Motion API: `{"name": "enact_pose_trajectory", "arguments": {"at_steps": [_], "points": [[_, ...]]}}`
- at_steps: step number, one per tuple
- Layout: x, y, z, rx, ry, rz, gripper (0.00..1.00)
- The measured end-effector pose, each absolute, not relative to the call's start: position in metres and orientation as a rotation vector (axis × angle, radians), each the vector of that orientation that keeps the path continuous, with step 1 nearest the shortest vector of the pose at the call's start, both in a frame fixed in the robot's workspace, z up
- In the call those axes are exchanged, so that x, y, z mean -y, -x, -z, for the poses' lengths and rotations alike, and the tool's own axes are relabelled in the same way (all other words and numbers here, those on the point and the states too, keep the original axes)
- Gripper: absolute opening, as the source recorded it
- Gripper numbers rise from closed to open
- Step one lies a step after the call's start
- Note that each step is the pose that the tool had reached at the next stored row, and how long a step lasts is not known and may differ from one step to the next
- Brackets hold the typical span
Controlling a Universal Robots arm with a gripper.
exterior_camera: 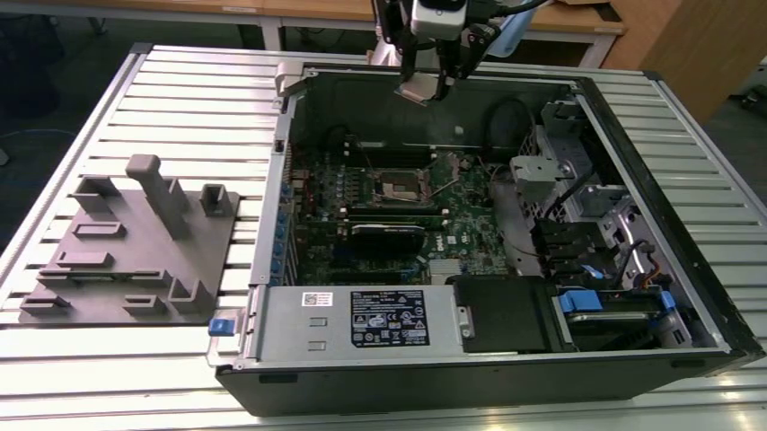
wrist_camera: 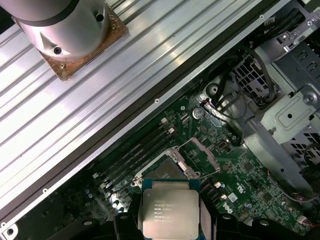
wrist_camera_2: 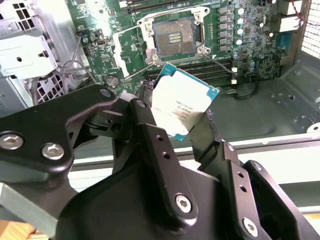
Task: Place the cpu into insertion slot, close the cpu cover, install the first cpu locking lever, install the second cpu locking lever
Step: 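Place the cpu into insertion slot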
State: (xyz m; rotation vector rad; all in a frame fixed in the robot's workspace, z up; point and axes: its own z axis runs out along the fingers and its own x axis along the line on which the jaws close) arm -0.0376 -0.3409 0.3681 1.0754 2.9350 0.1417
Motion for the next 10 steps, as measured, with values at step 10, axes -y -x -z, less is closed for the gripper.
{"name": "enact_pose_trajectory", "arguments": {"at_steps": [10], "points": [[0.3409,0.0376,-0.3681,-2.929,-1.089,-0.141,0.54]]}}
